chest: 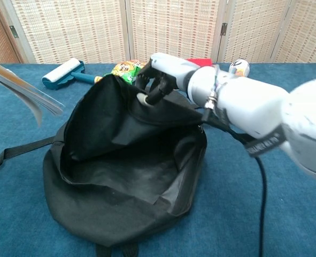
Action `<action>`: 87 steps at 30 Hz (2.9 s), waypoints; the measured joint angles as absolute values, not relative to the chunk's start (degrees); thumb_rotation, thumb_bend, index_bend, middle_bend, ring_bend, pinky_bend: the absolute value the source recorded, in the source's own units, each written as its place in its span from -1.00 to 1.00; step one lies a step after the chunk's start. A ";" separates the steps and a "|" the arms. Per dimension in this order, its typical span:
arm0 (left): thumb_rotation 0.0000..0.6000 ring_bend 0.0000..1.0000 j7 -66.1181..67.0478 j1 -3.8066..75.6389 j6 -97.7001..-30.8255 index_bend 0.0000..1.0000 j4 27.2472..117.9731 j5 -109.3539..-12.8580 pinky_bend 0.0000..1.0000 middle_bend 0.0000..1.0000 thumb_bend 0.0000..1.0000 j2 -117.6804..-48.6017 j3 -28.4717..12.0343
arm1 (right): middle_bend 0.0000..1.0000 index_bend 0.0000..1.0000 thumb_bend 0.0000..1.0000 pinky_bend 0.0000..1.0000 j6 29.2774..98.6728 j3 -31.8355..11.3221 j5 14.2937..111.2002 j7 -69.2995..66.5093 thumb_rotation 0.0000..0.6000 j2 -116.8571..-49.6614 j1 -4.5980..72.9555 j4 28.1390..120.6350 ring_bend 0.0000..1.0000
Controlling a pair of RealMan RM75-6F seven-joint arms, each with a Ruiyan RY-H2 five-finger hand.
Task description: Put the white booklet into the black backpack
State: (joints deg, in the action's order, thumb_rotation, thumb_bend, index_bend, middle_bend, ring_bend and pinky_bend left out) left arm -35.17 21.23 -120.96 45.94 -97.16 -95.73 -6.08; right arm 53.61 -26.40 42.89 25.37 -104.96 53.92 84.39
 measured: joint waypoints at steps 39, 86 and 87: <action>1.00 -0.05 -29.52 24.38 -115.48 0.31 57.10 -107.50 -0.36 0.08 -0.06 -102.19 0.30 | -0.20 0.55 0.33 -0.56 57.78 -29.22 45.56 12.53 1.00 -110.73 58.07 78.16 -0.25; 1.00 0.21 -11.99 19.03 -111.05 0.34 45.08 -102.37 -0.31 0.36 -0.05 -111.07 -0.72 | -0.21 0.51 0.34 -0.56 60.58 -29.48 47.38 7.67 1.00 -105.97 55.26 90.82 -0.26; 1.00 0.21 -11.43 19.10 -111.14 0.34 44.63 -102.87 -0.31 0.36 -0.04 -111.21 -0.45 | -0.21 0.51 0.34 -0.56 60.65 -29.50 47.24 7.70 1.00 -105.94 55.25 90.90 -0.26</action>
